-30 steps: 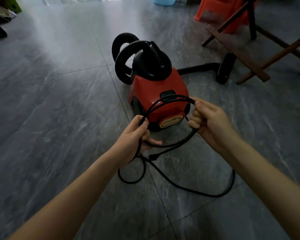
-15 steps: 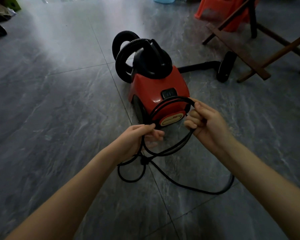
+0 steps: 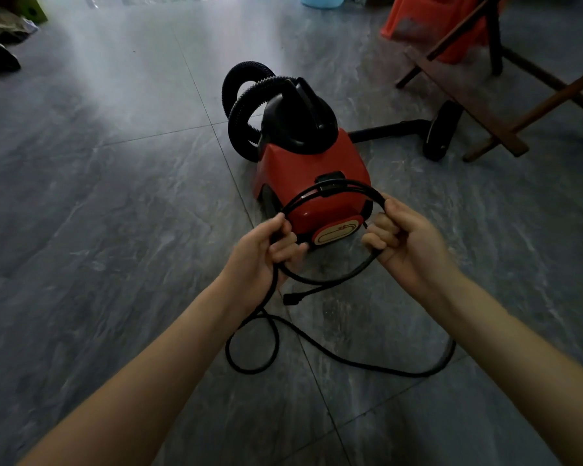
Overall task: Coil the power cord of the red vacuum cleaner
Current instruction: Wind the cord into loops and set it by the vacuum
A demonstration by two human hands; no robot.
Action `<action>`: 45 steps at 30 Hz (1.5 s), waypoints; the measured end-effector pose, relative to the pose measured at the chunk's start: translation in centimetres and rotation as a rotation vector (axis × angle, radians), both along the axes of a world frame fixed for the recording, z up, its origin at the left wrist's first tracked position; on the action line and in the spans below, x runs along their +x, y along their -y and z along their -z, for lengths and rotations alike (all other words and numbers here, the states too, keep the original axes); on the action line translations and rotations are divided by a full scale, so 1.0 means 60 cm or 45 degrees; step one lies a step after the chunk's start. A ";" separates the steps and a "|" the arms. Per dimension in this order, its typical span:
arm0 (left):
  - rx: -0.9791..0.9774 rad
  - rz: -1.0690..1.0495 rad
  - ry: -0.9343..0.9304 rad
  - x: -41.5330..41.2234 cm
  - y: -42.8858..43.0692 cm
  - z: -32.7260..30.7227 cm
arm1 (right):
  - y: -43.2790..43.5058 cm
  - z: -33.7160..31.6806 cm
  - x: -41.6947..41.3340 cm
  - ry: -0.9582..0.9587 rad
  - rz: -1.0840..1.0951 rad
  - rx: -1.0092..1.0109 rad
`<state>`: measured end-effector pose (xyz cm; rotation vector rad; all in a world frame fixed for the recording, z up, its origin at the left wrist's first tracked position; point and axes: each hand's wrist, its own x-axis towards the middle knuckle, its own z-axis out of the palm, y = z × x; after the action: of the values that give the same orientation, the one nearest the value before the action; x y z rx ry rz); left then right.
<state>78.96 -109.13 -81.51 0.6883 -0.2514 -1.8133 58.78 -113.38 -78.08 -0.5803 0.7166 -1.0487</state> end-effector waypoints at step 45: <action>-0.449 0.317 1.350 0.014 -0.006 -0.008 | 0.010 -0.013 -0.026 -0.619 -0.388 0.045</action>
<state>79.79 -108.74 -81.05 1.3450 -1.3640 -1.4026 57.21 -113.97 -77.27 -0.8979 1.0306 -0.6117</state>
